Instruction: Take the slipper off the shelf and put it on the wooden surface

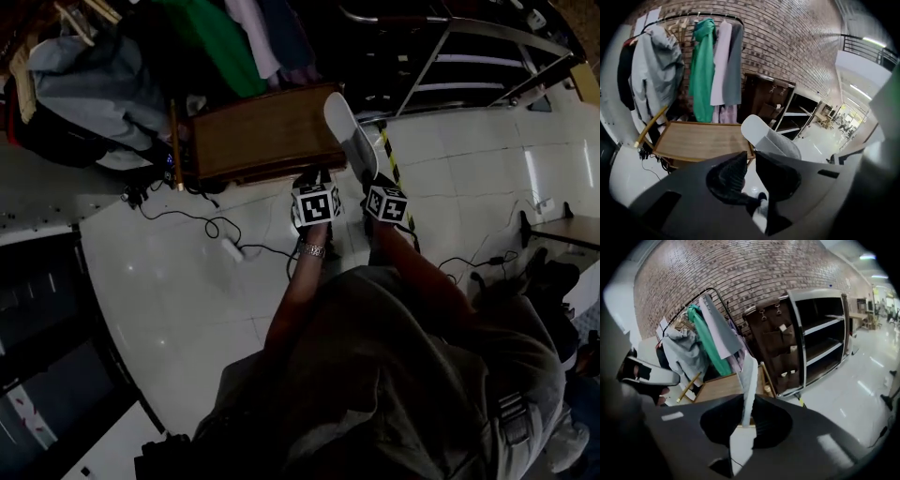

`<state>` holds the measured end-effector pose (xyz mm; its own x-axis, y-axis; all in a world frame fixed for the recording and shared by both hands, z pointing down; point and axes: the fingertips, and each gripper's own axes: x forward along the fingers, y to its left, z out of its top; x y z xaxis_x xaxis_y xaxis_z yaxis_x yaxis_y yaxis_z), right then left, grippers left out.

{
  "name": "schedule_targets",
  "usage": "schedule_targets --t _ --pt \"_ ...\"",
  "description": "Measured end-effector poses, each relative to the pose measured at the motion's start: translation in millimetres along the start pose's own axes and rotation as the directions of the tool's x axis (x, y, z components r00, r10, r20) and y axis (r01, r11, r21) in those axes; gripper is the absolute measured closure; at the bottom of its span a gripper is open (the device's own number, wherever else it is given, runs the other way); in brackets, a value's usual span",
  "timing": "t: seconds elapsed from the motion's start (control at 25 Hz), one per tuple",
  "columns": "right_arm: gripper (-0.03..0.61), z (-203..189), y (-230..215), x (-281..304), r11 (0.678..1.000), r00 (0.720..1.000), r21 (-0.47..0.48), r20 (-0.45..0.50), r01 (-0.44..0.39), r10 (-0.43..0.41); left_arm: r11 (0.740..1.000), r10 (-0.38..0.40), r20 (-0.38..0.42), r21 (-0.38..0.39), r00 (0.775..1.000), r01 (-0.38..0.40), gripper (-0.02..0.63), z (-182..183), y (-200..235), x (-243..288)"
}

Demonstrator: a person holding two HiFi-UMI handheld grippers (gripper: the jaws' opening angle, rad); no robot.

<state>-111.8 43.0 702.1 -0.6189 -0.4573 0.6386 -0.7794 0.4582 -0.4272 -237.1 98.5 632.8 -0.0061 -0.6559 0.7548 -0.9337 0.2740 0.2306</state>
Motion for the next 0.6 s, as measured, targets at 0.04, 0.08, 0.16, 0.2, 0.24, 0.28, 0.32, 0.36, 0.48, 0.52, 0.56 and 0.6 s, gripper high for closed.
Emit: schedule_targets --t 0.04,0.08,0.16,0.2,0.24,0.28,0.32,0.36,0.48,0.52,0.56,0.6 --pt "0.534 -5.0 18.4 10.7 1.000 1.000 0.011 -0.011 -0.017 0.017 1.000 0.013 0.008 -0.027 1.000 -0.012 0.554 -6.7 15.2 -10.3" --pt "0.534 -9.0 34.2 22.3 0.999 0.999 0.018 -0.020 -0.035 0.035 0.998 0.029 0.014 -0.054 0.999 -0.028 0.554 -13.0 30.3 -18.7" --pt "0.534 -18.0 61.8 41.6 0.995 0.995 -0.010 -0.035 -0.094 0.094 0.993 0.062 0.016 -0.096 0.998 -0.061 0.554 -25.8 56.2 -32.7" --pt "0.532 -27.5 73.8 46.2 0.989 0.989 -0.040 -0.052 -0.142 0.139 0.991 0.077 0.011 -0.107 0.997 -0.075 0.554 -34.2 65.6 -39.6" --pt "0.534 -41.7 83.5 47.6 0.979 0.978 -0.065 -0.081 -0.195 0.190 0.990 0.088 0.007 -0.113 0.996 -0.086 0.554 -43.0 72.5 -46.3" --pt "0.534 -59.3 90.8 47.1 0.966 0.964 -0.076 -0.120 -0.247 0.237 0.989 0.095 0.006 -0.117 0.995 -0.094 0.554 -50.8 78.0 -51.8" --pt "0.534 -80.2 95.5 46.0 0.954 0.948 -0.080 -0.166 -0.288 0.273 0.987 0.101 0.008 -0.122 0.995 -0.100 0.554 -57.8 83.0 -55.6" --pt "0.534 -104.2 97.6 44.9 0.945 0.931 -0.086 -0.217 -0.317 0.292 0.986 0.108 0.004 -0.131 0.994 -0.106 0.554 -65.7 88.3 -57.7" --pt "0.534 -179.9 88.3 45.0 0.940 0.892 -0.099 -0.361 -0.327 0.272 0.976 0.120 -0.037 -0.180 0.992 -0.124 0.554 -96.6 102.8 -56.5" --pt "0.534 -199.2 80.6 48.7 0.948 0.888 -0.085 -0.386 -0.306 0.252 0.973 0.117 -0.052 -0.193 0.992 -0.125 0.554 -107.5 106.3 -53.9" --pt "0.534 -213.1 71.1 55.4 0.960 0.890 -0.060 -0.394 -0.273 0.229 0.972 0.111 -0.066 -0.200 0.992 -0.122 0.554 -118.2 108.9 -50.3" --pt "0.534 -221.5 60.0 65.1 0.973 0.899 -0.025 -0.388 -0.230 0.202 0.972 0.104 -0.079 -0.202 0.991 -0.118 0.554 -128.6 110.9 -45.8"
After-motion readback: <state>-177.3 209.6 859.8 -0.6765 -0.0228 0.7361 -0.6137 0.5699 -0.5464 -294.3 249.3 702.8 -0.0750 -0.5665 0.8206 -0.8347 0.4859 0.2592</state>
